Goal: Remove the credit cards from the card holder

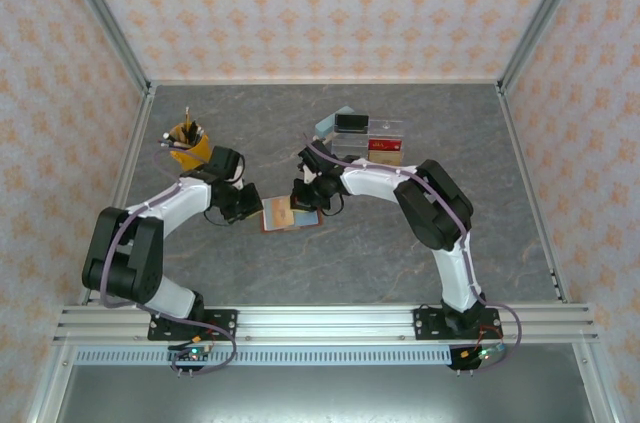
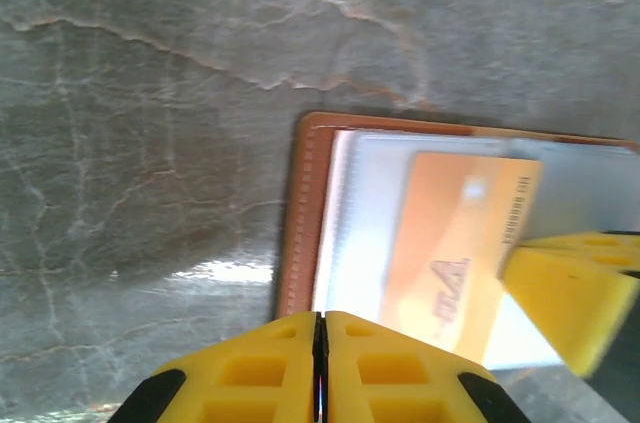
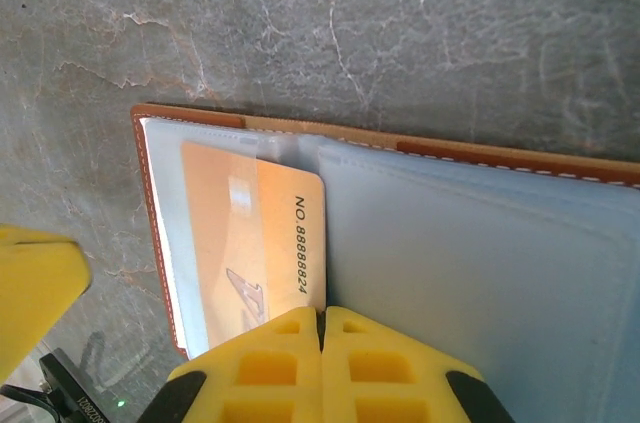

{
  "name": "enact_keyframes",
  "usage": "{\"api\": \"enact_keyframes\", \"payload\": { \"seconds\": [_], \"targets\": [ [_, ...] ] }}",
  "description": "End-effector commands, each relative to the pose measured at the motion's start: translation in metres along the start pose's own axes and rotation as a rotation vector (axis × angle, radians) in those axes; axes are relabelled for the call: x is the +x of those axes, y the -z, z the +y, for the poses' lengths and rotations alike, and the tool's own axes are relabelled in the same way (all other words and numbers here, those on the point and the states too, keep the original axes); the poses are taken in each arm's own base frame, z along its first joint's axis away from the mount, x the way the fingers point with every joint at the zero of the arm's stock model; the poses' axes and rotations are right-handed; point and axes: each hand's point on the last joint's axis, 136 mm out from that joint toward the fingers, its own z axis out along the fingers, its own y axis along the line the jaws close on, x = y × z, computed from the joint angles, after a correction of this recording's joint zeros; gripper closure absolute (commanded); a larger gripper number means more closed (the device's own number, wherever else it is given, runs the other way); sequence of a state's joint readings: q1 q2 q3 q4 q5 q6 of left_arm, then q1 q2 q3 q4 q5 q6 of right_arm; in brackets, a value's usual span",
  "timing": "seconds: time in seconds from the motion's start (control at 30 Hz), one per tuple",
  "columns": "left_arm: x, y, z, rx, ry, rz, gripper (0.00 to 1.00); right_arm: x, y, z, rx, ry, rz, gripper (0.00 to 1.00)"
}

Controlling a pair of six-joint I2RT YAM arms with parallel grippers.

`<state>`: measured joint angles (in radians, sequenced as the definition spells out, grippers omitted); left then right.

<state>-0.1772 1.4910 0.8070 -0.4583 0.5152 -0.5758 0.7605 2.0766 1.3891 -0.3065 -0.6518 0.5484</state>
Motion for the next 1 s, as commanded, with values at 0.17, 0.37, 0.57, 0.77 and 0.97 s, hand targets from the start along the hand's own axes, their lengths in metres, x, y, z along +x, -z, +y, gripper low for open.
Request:
{"api": "enact_keyframes", "payload": {
  "seconds": [0.17,0.37,0.57,0.77,0.97],
  "targets": [
    [0.006,-0.010,-0.020,0.067,-0.023,0.064,0.90,0.000,-0.002,-0.003,0.024,0.003,0.012,0.94],
    [0.013,-0.028,-0.023,0.087,-0.032,0.119,0.91,0.000,-0.005,-0.005,0.029,-0.001,0.013,0.91],
    [0.018,-0.036,0.012,-0.071,-0.012,0.121,0.93,0.000,-0.009,-0.005,0.012,-0.013,0.017,0.83],
    [0.026,-0.044,0.033,-0.158,0.003,0.145,0.93,-0.004,-0.015,-0.001,-0.023,-0.030,0.016,0.80],
    [0.030,-0.046,0.046,-0.210,0.012,0.155,0.94,-0.005,-0.017,0.001,-0.040,-0.031,0.014,0.79]
  ]
}}
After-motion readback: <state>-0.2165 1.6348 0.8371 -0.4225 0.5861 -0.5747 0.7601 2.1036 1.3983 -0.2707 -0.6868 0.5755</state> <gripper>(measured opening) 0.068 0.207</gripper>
